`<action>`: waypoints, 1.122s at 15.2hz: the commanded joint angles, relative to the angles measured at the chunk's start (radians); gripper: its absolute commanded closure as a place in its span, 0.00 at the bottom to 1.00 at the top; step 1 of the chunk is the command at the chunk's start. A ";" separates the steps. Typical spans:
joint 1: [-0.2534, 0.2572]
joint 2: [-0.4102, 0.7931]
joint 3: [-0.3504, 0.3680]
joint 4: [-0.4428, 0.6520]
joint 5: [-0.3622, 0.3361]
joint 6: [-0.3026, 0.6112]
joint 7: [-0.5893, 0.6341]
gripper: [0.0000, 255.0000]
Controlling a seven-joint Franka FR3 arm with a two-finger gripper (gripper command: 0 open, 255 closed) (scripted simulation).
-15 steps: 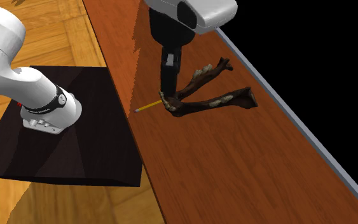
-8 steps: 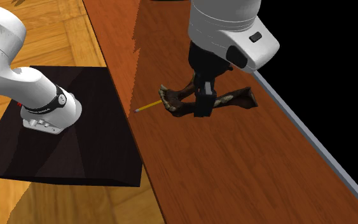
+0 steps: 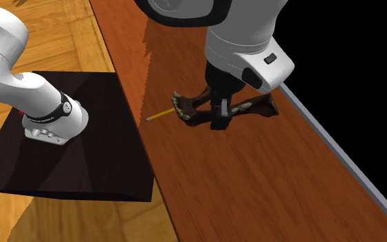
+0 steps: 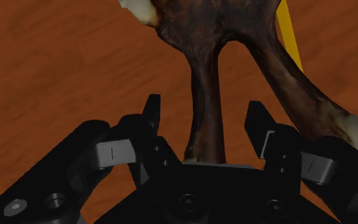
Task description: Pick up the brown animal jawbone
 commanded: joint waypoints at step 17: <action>0.002 -0.029 0.002 0.062 0.002 -0.104 -0.010 1.00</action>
